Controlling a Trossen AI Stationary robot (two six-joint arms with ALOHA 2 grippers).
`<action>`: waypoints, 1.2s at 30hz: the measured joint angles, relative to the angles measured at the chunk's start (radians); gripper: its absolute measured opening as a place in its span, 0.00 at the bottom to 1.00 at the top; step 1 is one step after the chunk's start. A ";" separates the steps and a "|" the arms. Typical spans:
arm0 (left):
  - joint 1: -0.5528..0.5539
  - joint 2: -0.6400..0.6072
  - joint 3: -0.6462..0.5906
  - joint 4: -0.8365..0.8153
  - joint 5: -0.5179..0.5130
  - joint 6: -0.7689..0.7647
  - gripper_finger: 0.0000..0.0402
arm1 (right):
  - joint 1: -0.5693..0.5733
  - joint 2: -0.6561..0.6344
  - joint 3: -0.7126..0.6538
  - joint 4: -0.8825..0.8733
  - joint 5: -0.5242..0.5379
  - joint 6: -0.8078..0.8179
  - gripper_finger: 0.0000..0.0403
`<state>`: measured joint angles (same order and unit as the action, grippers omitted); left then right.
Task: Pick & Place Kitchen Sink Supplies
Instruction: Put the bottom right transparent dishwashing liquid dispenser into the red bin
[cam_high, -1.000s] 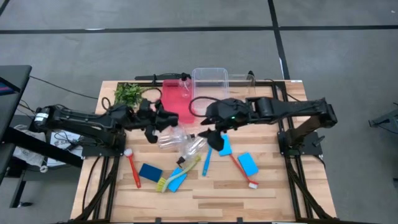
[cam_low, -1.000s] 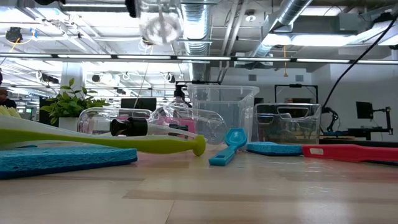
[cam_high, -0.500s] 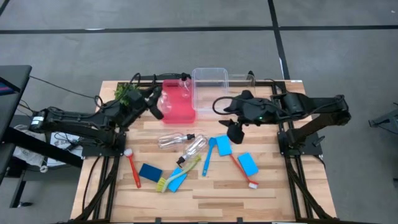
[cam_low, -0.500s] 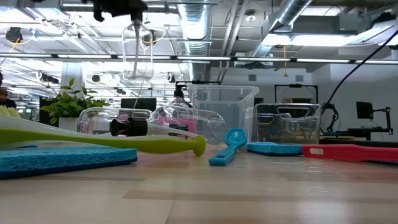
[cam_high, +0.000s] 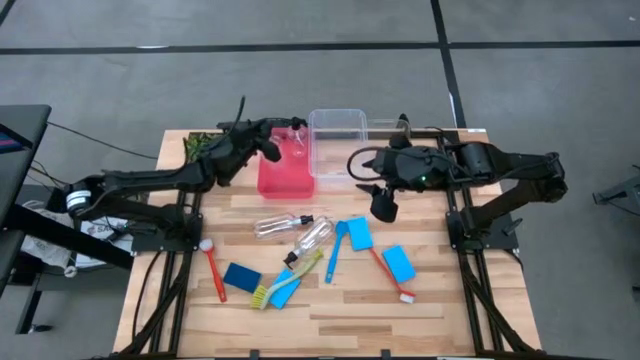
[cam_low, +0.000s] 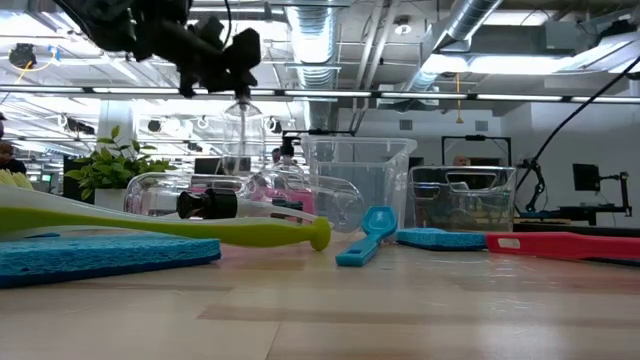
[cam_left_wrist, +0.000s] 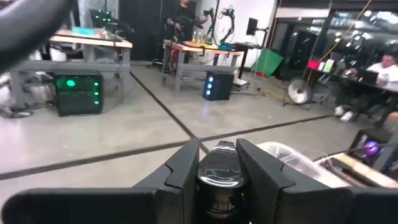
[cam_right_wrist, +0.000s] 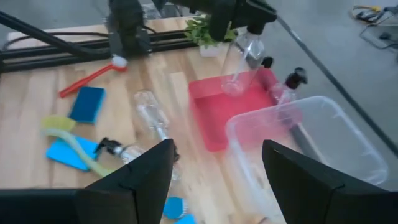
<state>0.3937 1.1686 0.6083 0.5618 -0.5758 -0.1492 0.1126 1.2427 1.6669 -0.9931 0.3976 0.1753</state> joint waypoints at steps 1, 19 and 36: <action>0.015 0.017 0.000 0.021 0.020 -0.008 0.24 | -0.016 -0.004 0.000 0.000 0.000 -0.010 0.59; 0.237 0.243 0.000 0.142 0.244 -0.012 0.24 | -0.335 -0.013 0.000 0.006 -0.006 -0.107 0.59; 0.265 0.324 0.000 0.242 0.258 0.033 0.24 | -0.371 -0.011 0.000 0.006 -0.007 -0.133 0.59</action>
<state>0.6587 1.4924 0.6083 0.8038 -0.3180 -0.1160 -0.2582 1.2312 1.6669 -0.9867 0.3902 0.0422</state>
